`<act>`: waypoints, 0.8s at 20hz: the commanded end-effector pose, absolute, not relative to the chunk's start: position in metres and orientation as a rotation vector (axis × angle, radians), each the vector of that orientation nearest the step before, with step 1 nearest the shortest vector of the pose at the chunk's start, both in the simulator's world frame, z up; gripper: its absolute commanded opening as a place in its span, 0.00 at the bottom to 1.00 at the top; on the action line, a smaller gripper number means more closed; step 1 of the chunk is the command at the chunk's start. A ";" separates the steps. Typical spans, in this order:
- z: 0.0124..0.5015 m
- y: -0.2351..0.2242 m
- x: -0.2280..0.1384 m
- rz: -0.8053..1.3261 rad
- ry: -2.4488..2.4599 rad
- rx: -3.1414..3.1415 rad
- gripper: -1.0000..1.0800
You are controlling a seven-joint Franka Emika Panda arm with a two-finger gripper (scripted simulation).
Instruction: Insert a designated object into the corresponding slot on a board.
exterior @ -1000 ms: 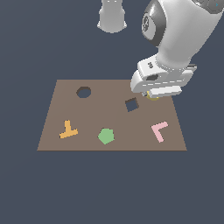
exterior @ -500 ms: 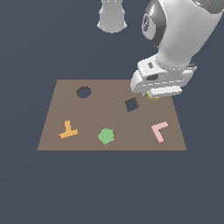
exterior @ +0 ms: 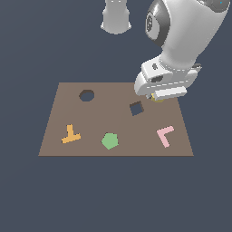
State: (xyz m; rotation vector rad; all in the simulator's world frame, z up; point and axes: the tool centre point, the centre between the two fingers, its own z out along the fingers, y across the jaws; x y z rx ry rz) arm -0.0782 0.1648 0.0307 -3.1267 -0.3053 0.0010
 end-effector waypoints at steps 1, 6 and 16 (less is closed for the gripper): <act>0.031 0.162 -0.082 0.000 -0.350 -3.122 0.00; 0.032 0.154 -0.095 0.000 -0.484 -3.104 0.00; 0.033 0.123 -0.126 0.000 -0.883 -3.014 0.00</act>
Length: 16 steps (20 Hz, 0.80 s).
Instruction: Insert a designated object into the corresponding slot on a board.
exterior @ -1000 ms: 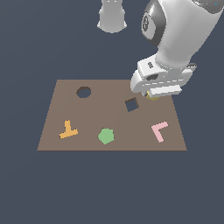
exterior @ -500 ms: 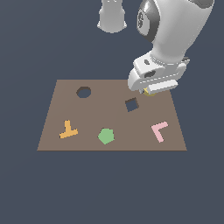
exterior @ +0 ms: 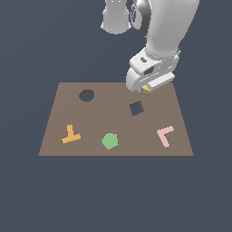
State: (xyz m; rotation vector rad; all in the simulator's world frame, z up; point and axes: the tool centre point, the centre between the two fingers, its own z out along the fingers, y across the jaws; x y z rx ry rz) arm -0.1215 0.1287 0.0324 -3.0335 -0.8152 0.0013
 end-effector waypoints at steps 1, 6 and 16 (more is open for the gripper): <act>0.033 0.118 -0.130 0.000 -0.931 -3.000 0.00; 0.034 0.094 -0.144 0.000 -1.174 -2.913 0.00; 0.035 0.043 -0.160 0.000 -1.608 -2.699 0.00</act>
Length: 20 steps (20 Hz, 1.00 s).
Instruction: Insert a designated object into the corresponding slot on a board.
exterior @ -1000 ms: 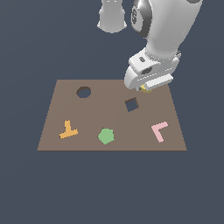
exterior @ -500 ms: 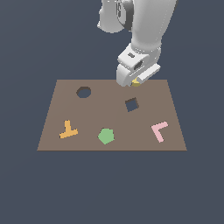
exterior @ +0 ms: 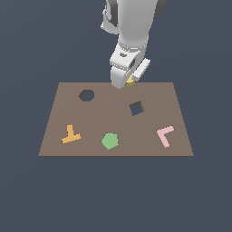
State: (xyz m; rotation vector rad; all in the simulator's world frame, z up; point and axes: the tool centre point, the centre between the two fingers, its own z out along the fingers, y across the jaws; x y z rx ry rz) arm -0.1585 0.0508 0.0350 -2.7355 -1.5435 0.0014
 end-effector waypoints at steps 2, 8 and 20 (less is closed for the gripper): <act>0.036 0.033 -0.161 0.000 -1.686 -2.650 0.00; 0.037 0.002 -0.160 0.001 -1.909 -2.495 0.00; 0.038 -0.057 -0.143 0.001 -2.308 -2.133 0.00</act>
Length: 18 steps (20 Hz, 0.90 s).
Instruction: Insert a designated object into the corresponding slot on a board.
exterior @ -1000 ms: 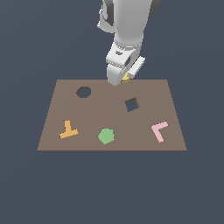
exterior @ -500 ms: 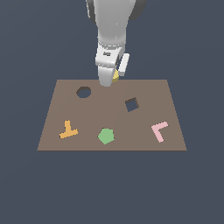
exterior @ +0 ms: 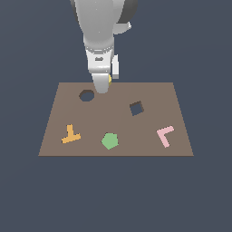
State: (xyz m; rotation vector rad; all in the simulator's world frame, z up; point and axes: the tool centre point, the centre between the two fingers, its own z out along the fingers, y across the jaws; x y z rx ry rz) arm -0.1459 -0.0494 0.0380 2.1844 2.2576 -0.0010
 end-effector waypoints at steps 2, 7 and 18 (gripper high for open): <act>0.039 -0.066 -0.137 -0.001 2.368 2.063 0.00; 0.039 -0.085 -0.123 -0.001 2.500 1.901 0.00; 0.040 -0.111 -0.096 -0.001 2.685 1.629 0.00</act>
